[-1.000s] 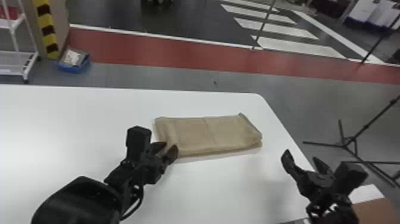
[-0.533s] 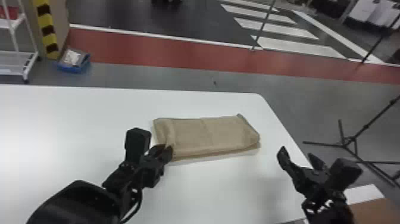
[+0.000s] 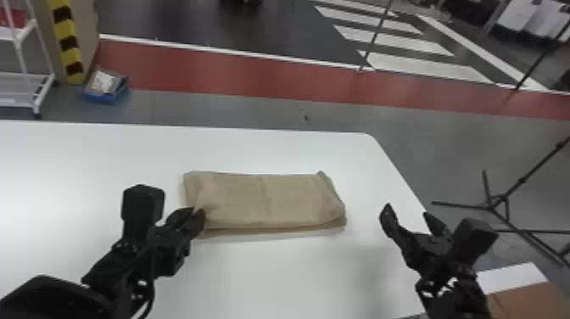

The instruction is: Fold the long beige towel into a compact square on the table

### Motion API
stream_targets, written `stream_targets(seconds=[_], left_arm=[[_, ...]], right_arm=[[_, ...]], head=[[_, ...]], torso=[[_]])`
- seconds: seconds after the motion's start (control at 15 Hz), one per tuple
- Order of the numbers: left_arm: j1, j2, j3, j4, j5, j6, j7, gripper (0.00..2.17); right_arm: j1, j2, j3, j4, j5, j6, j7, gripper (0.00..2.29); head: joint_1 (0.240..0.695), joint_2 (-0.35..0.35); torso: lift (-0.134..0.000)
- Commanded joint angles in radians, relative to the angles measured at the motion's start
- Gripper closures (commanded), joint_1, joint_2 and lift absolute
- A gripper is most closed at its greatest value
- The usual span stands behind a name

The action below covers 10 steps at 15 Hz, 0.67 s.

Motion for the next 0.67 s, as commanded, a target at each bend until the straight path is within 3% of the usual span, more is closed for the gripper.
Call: stream_targets(seconds=[0.0,0.2,0.6], left_arm=[[0.025,0.046,0.047,-0.007,0.000,-0.002,0.000,1.01],[0.082,0.083,0.117,-0.036,0.001,-0.018,-0.016,1.01],[0.190,0.097,0.182,-0.166,0.004,-0.015,-0.028,1.01]], right_arm=[[-0.001,0.002,0.014,-0.014,0.008,0.014,-0.001,0.10],[0.006,0.002,0.020,-0.030,0.016,0.027,-0.006,0.10],[0.006,0.005,0.066,-0.045,0.026,0.051,-0.026,0.10]], head=[[0.695,-0.350],[0.695,-0.350],[0.695,-0.350]], torso=[[-0.123],[-0.123],[-0.123]])
